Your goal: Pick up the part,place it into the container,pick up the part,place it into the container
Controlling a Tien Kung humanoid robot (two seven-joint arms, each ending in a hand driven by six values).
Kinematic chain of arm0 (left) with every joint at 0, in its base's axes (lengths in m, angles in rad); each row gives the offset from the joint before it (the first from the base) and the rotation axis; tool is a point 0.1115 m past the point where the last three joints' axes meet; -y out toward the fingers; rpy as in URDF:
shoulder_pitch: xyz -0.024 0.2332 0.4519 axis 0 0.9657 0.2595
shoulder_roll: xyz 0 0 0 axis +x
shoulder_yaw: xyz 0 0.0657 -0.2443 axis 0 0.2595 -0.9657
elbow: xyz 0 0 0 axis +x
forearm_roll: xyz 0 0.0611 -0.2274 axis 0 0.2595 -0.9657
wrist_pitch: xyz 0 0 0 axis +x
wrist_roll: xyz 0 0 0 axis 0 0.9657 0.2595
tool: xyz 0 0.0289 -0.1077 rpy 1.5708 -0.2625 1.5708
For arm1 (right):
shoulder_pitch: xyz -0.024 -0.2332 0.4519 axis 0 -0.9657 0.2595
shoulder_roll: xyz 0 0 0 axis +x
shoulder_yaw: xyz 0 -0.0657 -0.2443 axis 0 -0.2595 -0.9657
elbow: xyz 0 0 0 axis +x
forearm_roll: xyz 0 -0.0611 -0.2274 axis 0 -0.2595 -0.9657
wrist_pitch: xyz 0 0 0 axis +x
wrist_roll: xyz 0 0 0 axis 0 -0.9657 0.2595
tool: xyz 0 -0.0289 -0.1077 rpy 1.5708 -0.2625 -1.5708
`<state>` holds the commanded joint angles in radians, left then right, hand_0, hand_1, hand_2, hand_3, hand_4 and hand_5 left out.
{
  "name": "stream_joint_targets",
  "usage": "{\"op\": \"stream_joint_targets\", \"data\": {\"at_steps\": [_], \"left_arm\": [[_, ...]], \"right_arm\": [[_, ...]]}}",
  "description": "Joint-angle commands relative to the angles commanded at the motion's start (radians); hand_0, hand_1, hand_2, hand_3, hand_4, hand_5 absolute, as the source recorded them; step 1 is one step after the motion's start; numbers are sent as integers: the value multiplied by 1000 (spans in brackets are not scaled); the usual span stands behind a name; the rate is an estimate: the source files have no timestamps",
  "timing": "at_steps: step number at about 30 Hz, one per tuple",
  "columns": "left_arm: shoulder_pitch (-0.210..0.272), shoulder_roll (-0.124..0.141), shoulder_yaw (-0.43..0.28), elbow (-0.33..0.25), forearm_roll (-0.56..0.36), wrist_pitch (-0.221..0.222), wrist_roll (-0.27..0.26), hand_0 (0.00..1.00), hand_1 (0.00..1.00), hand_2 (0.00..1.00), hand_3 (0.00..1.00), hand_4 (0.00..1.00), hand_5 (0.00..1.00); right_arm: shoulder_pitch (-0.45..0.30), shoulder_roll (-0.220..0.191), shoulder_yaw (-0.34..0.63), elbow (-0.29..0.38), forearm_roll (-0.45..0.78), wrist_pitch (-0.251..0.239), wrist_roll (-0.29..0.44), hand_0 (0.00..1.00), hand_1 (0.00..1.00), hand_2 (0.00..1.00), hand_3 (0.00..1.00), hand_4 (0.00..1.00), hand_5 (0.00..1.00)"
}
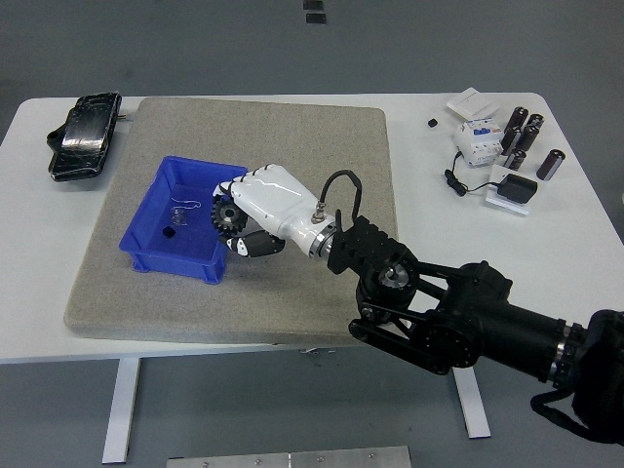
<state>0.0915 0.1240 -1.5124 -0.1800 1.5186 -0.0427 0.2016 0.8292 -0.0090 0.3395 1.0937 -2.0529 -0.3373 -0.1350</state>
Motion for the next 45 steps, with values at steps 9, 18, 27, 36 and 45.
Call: {"op": "stream_joint_targets", "data": {"at_steps": [9, 18, 27, 36, 45], "left_arm": [[0, 4, -1, 0, 4, -1, 1, 664, 619, 579, 582, 681, 511], [3, 6, -1, 0, 7, -1, 4, 664, 619, 579, 582, 681, 511], [4, 7, -4, 0, 11, -1, 5, 664, 619, 579, 582, 681, 512], [5, 9, -4, 0, 10, -1, 5, 664, 619, 580, 583, 681, 510], [7, 9, -3, 0, 9, -1, 6, 664, 619, 579, 582, 681, 511]], "right_arm": [[43, 9, -42, -33, 102, -38, 31, 617, 586, 538, 614, 476, 2], [54, 9, -72, -68, 132, -32, 22, 712, 647, 636, 667, 362, 153], [51, 9, -89, -77, 140, -20, 13, 722, 656, 648, 671, 345, 195], [49, 9, -134, -85, 149, -15, 7, 730, 661, 646, 675, 313, 183], [50, 9, -120, -78, 138, -24, 7, 732, 664, 645, 670, 333, 219]]}}
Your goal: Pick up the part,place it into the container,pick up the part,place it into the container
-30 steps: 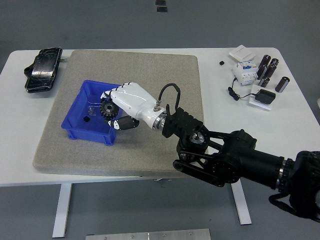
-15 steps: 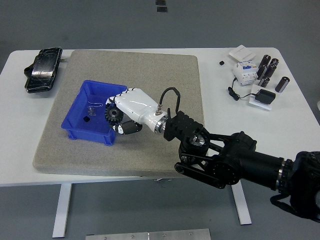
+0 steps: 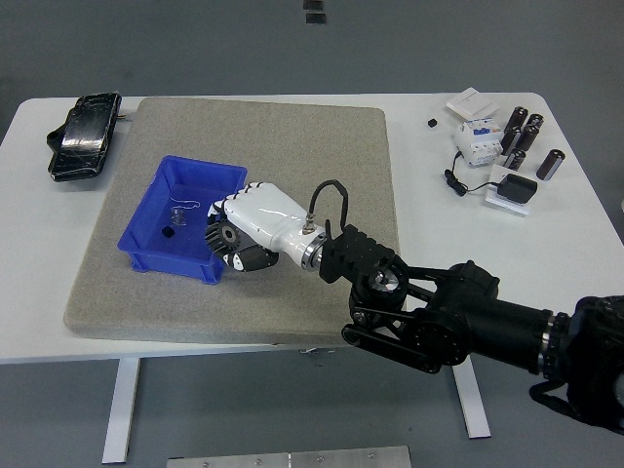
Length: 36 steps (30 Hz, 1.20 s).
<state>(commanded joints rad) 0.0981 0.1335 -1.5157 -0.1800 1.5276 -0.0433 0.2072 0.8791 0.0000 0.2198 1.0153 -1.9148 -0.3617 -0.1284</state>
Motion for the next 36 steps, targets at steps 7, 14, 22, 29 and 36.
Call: {"op": "stream_joint_targets", "data": {"at_steps": [7, 14, 22, 29, 36], "left_arm": [[-2, 1, 1, 0, 0, 0, -1, 664, 620, 579, 582, 681, 512], [0, 0, 3, 0, -2, 0, 0, 664, 619, 580, 583, 681, 513], [1, -1, 4, 0, -3, 0, 0, 664, 619, 580, 583, 679, 512], [2, 0, 5, 0, -3, 0, -1, 664, 619, 580, 583, 679, 514], [1, 0, 9, 0, -7, 0, -2, 664, 619, 581, 585, 680, 517]], "right_arm": [[0, 0, 3, -2, 1, -5, 1, 736, 664, 643, 667, 357, 250], [1, 0, 14, -4, -7, -9, 0, 735, 664, 642, 666, 359, 252], [3, 0, 37, -1, -23, -15, 1, 734, 664, 640, 665, 360, 260], [6, 0, 58, 5, -31, -22, 3, 735, 662, 638, 665, 359, 259], [2, 0, 57, -9, -14, -16, 7, 736, 670, 666, 686, 369, 250]]}}
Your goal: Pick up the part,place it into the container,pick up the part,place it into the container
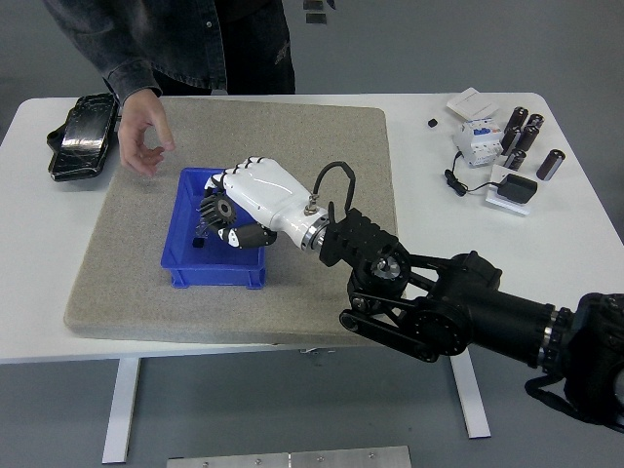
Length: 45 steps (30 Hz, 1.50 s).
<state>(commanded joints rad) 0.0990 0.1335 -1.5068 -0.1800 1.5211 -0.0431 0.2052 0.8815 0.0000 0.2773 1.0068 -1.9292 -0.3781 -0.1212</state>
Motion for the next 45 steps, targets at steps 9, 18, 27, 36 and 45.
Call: {"op": "stream_joint_targets", "data": {"at_steps": [9, 18, 27, 36, 45], "left_arm": [[-1, -1, 3, 0, -2, 0, 0, 664, 619, 582, 586, 682, 524], [-2, -1, 2, 0, 2, -1, 0, 664, 619, 582, 586, 684, 527], [3, -6, 0, 0, 6, -2, -1, 664, 619, 582, 587, 687, 532], [4, -8, -7, 0, 18, -4, -4, 664, 620, 582, 587, 687, 533], [4, -14, -7, 0, 21, -5, -6, 664, 619, 583, 587, 688, 536]], "right_arm": [[-9, 0, -6, -6, 28, 47, -17, 821, 775, 852, 849, 720, 402], [-20, 0, 17, -6, 75, 76, -18, 875, 832, 959, 983, 907, 558], [-46, 0, 113, 32, 106, 7, -6, 887, 843, 972, 998, 995, 623], [-86, -19, 291, -89, 132, -33, 29, 784, 762, 854, 914, 893, 556], [-127, -34, 282, -213, 117, -2, 39, 700, 693, 780, 841, 718, 405]]}}
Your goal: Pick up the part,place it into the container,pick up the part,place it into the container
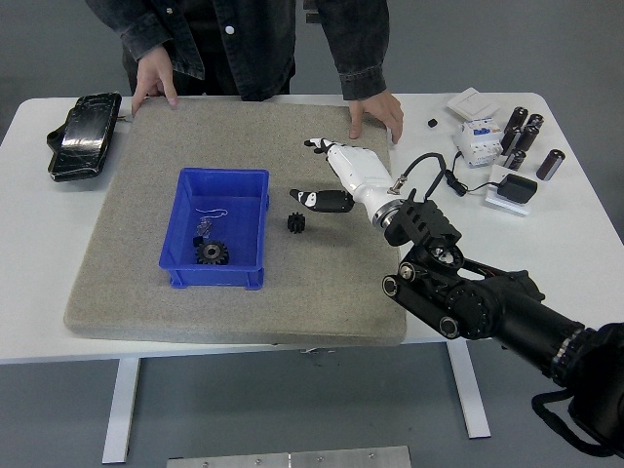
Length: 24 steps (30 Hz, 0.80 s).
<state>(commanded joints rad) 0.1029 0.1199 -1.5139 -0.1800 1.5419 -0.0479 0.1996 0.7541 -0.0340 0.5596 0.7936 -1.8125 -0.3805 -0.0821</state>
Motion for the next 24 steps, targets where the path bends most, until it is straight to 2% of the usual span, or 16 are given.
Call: {"op": "stream_joint_targets", "data": {"at_steps": [9, 15, 24], "left_arm": [[-2, -1, -1, 0, 1, 0, -1, 664, 619, 583, 586, 687, 538], [-7, 0, 2, 0, 1, -1, -1, 664, 619, 583, 587, 686, 538], [-3, 0, 3, 0, 0, 0, 0, 664, 619, 583, 587, 686, 538]], "right_arm": [[1, 12, -73, 5, 11, 10, -8, 690, 688, 778, 831, 713, 401], [17, 34, -140, -29, 10, 22, -13, 677, 679, 772, 824, 713, 401], [16, 23, -142, -75, 2, 33, -16, 671, 669, 757, 805, 718, 399]]}}
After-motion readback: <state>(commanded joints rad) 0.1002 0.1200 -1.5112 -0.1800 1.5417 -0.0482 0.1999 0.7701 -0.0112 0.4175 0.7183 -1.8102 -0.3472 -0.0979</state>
